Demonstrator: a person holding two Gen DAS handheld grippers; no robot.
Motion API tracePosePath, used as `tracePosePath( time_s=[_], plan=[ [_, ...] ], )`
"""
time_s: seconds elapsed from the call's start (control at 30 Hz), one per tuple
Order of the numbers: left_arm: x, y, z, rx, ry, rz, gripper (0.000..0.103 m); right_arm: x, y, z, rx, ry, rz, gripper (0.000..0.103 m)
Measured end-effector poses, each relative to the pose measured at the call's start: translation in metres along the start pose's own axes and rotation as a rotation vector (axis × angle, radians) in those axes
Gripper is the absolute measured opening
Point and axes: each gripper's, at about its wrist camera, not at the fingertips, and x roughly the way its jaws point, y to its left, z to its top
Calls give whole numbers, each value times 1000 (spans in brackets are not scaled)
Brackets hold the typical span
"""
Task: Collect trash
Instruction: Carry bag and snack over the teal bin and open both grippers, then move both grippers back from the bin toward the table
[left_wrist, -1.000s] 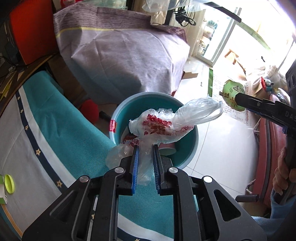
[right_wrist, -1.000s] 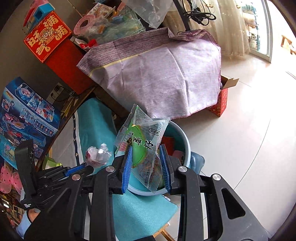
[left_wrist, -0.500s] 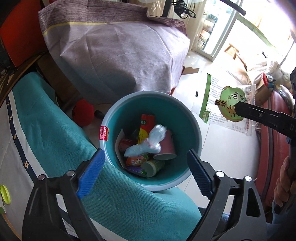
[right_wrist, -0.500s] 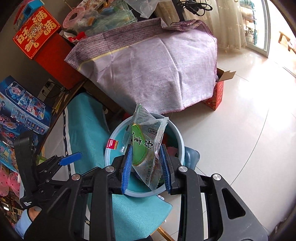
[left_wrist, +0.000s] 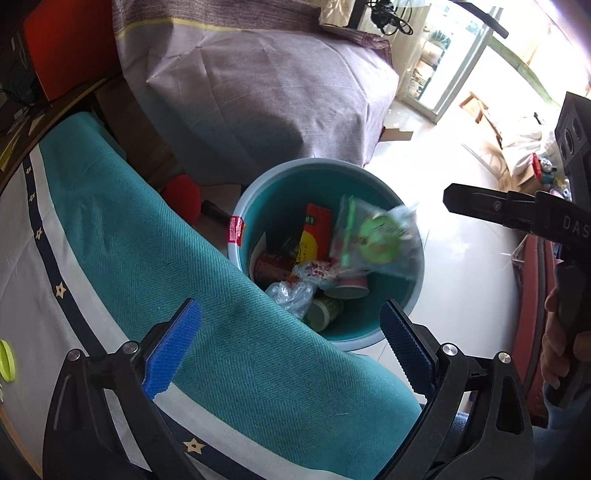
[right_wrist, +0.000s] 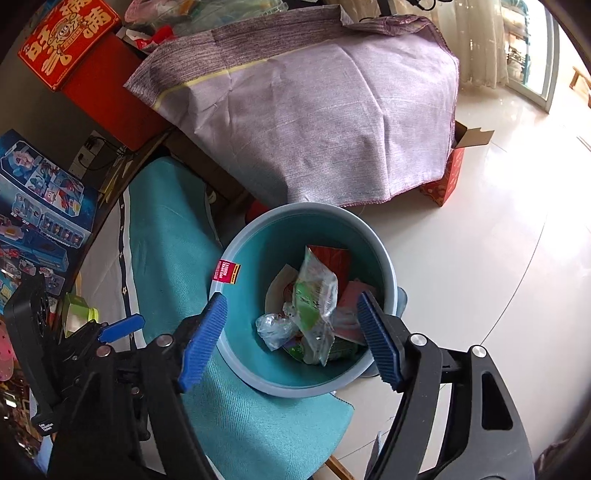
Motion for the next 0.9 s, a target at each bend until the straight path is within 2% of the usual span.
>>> tracePosePath(
  time_s=[0.07, 0.27, 0.4, 0.57, 0.9],
  plan=[
    [1, 3, -3, -9, 5, -5, 97, 5, -1, -2, 19, 26, -16, 78],
    [0, 11, -9, -40, 7, -17, 97, 14, -1, -7, 15, 74, -87, 78],
    [-5, 17, -14, -57, -1, -15, 97, 15, 8, -10, 1, 79, -93, 78],
    [-19, 31, -25, -89, -16, 2, 97, 18, 35, -11, -51, 92, -80, 78],
    [-53, 89, -61, -216, -59, 32, 98, 35, 117, -31, -204, 127, -39, 83]
  ],
)
